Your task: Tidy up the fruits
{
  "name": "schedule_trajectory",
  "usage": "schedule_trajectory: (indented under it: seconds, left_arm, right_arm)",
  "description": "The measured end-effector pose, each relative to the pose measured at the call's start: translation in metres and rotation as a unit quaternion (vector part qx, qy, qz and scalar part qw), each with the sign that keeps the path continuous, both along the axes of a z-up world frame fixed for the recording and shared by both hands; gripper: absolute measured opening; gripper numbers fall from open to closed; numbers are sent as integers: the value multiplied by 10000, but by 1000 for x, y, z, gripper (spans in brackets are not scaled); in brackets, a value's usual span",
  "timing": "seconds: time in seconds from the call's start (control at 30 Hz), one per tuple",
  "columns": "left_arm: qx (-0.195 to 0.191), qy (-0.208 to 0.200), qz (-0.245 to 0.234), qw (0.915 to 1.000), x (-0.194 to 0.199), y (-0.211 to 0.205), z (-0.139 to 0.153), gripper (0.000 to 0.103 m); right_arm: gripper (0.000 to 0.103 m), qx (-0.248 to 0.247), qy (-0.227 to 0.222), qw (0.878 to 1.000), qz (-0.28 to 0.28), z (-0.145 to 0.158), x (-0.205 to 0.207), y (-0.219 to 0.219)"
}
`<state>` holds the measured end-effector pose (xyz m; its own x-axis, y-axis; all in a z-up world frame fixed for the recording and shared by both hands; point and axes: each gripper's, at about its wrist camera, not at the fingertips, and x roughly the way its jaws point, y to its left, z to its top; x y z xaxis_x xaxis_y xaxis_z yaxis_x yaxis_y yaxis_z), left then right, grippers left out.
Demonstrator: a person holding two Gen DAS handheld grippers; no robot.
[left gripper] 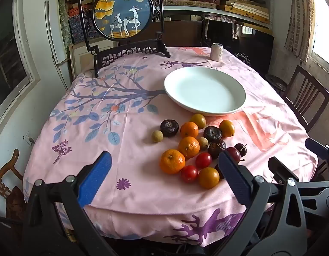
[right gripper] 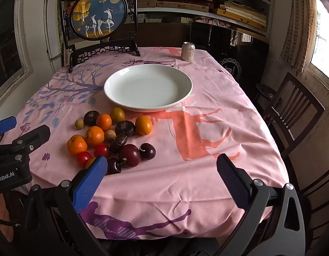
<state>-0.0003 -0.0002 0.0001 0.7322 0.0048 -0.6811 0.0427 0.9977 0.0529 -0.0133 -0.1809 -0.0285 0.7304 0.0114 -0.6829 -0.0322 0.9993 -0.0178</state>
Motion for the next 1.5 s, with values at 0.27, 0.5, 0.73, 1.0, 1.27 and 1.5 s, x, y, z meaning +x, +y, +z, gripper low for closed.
schedule_trajectory:
  seconds: [0.27,0.5,0.73,1.0,1.27,1.5]
  left_arm:
    - [4,-5,-6,10000,-5,-2,1,101]
    - [-18,53,-7,10000,0,0,0,101]
    - [-23,71,-10,10000,0,0,0,101]
    - [-42,84,0,10000,0,-2,-8,101]
    - [-52,103,-9,9999,1,-1,-7,101]
    - [-53,111,-8,9999,1,-1,-7,101]
  right_arm:
    - [102,-2,3,10000,-1,0,0,0]
    - [102,4,0,10000,1,0,1,0]
    - [102,-67,-23,10000,43,-1,1,2]
    - [102,-42,15,10000,27,0,1,4]
    - [102,-40,17,10000,22,0,1,4]
    - [102,-39,20,10000,29,0,1,3]
